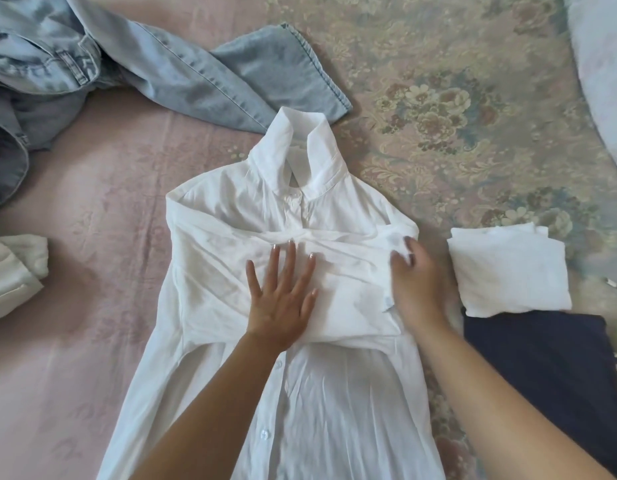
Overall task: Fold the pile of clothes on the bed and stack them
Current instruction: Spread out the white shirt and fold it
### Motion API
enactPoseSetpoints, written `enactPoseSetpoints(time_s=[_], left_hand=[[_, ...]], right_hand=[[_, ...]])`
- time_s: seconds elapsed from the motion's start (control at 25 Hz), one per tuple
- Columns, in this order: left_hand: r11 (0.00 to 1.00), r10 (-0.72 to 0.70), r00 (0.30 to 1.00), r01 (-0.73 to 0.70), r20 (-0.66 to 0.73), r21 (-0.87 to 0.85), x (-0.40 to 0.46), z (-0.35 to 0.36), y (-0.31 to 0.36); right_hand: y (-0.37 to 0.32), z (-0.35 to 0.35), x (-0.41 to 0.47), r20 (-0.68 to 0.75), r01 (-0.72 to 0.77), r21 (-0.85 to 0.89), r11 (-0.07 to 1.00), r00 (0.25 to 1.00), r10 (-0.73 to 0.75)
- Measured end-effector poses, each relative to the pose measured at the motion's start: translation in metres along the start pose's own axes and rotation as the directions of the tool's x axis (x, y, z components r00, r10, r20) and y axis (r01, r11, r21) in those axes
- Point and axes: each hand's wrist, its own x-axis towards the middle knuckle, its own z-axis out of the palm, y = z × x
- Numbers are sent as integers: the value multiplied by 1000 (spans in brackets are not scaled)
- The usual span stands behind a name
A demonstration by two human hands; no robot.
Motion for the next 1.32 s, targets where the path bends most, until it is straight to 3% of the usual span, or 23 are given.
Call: enactPoseSetpoints(time_s=[0.12, 0.2, 0.28, 0.4, 0.44, 0.52, 0.6, 0.68, 0.84, 0.96, 1.08, 1.16, 1.24, 1.32], left_hand=[[996, -81, 993, 83, -86, 16, -4, 0, -18], [991, -119, 984, 125, -132, 42, -10, -7, -34], [989, -123, 980, 133, -153, 58, -26, -13, -50], [993, -42, 987, 59, -155, 105, -60, -17, -73], [992, -53, 985, 70, -163, 101, -74, -18, -77], [985, -154, 970, 166, -186, 54, -110, -18, -83], [959, -282, 944, 283, -170, -15, -159, -11, -83], [920, -392, 908, 387, -149, -66, -211, -2, -80], [843, -537, 831, 529, -143, -92, -279, 14, -84], [824, -565, 791, 553, -234, -122, -298, 15, -90], [791, -610, 726, 587, -317, -176, -307, 8, -95], [811, -579, 745, 568, -332, -139, -318, 3, -98], [874, -477, 816, 478, -325, -84, -334, 2, -95], [928, -369, 895, 368, -249, -55, -351, 2, -87]], right_hand=[[-13, 56, -14, 146, 99, -29, 995, 985, -94], [-6, 74, -17, 247, 191, -219, 957, 959, -135], [16, 72, -16, 263, 401, -509, 761, 915, -306], [58, 61, -8, 473, 582, -674, 454, 813, -340], [71, 58, -2, 519, 610, -681, 405, 792, -322], [75, 56, 0, 559, 602, -659, 451, 793, -242], [58, 66, -14, 515, 624, -640, 448, 781, -353], [37, 85, -41, 499, 689, -601, 406, 719, -483], [15, 134, -97, 631, 884, -413, 218, 450, -632], [9, 166, -110, 803, 955, -294, -38, 225, -552], [0, 186, -103, 898, 941, -215, -261, 86, -431], [-8, 189, -96, 917, 907, -198, -372, 37, -396], [-6, 189, -88, 908, 897, -217, -386, 40, -417], [-3, 185, -87, 888, 902, -297, -313, 140, -439]])
